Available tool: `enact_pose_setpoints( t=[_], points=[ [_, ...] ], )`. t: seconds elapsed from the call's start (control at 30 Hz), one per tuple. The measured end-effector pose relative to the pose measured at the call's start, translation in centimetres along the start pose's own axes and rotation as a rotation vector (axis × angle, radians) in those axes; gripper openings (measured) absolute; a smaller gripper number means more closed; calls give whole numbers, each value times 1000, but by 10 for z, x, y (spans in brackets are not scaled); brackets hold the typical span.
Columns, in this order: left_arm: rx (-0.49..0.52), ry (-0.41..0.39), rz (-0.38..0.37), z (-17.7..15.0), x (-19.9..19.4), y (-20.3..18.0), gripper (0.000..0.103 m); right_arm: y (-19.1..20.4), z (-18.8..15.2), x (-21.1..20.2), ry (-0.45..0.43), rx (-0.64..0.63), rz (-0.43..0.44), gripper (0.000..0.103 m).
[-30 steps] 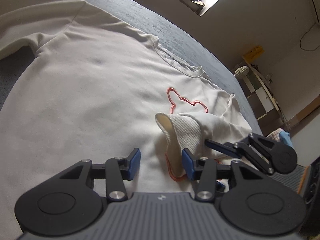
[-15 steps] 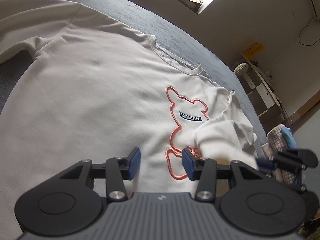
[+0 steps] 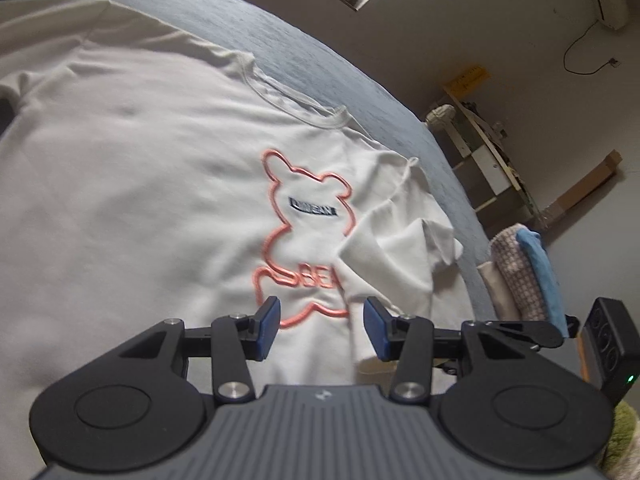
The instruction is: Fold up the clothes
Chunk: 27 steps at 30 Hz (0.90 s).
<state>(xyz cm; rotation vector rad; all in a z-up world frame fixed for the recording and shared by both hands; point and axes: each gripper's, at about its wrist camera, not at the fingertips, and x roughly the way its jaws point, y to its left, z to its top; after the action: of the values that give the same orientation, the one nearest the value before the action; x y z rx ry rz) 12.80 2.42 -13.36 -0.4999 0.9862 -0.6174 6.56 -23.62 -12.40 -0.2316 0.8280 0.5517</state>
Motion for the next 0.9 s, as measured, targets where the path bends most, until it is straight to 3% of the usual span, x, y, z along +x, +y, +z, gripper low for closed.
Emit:
enact_pose_setpoints(
  t=[0.17, 0.37, 0.47, 0.63, 0.8, 0.9],
  points=[
    [-5, 65, -34, -7, 11, -10, 47, 14, 1, -7, -13, -39, 11, 9],
    [87, 112, 64, -17, 28, -27, 47, 39, -2, 6, 67, -172, 46, 19],
    [128, 110, 104, -24, 31, -31, 45, 40, 0, 4, 64, -159, 70, 29],
    [143, 81, 124, -28, 23, -28, 44, 11, 7, -19, 16, 30, 137, 38],
    [162, 59, 129, -30, 20, -32, 44, -23, 32, -30, -56, 242, 107, 42],
    [230, 43, 175, -35, 24, -43, 34, -33, 51, -22, -61, 340, 93, 43]
  ],
)
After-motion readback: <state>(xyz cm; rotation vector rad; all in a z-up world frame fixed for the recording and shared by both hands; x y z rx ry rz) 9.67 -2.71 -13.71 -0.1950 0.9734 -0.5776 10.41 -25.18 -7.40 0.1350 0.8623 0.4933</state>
